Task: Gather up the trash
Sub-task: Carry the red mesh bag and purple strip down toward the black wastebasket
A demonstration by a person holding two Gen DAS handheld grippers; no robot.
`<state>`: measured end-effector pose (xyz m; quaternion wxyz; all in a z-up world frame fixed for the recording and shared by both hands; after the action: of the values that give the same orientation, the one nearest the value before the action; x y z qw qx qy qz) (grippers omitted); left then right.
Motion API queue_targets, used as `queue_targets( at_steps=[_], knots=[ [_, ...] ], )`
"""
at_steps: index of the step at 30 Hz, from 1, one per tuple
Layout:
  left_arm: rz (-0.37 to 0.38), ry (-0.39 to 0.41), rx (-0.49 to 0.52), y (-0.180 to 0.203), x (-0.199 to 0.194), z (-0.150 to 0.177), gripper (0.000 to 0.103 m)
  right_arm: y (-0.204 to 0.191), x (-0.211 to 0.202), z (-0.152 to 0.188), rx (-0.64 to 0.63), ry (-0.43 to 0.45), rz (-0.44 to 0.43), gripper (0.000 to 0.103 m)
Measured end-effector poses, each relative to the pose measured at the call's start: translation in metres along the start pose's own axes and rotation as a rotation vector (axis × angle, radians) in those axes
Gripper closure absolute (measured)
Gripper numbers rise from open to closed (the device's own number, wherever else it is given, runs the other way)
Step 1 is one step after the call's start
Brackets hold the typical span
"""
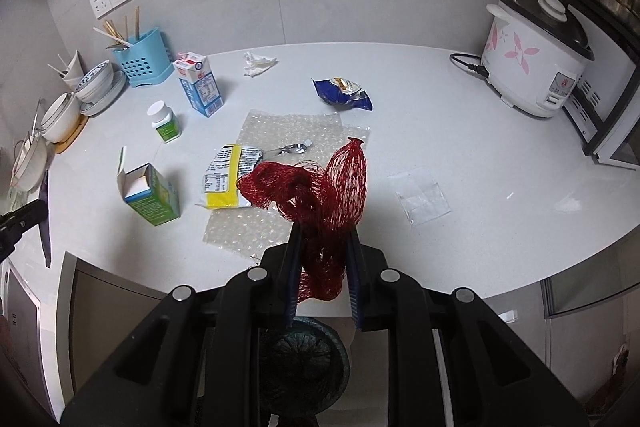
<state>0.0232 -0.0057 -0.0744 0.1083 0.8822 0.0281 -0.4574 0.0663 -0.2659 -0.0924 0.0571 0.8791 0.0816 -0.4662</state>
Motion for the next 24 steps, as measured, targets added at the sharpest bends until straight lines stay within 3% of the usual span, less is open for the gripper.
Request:
queue_targets(
  at_steps=[15, 24],
  knots=[
    [0.057, 0.016, 0.059, 0.038, -0.004, 0.045, 0.093, -0.006, -0.023, 0.037, -0.020, 0.010, -0.021, 0.084],
    [0.057, -0.012, 0.072, 0.038, 0.011, 0.079, 0.093, -0.017, -0.024, 0.069, -0.046, -0.002, -0.037, 0.084]
  ],
)
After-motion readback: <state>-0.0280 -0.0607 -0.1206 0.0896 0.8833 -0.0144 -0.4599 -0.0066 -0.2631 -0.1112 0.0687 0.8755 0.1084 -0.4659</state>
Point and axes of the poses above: each gripper's, at about its wrist camera, not at the fingertips, and x roughly the way its jaws point, y to its right, z to its underside, the point moved 9 cm from there along x, roughly the way its jaws point, and after that the axes turned 8 degrees about -x, right-handed, at the moved point
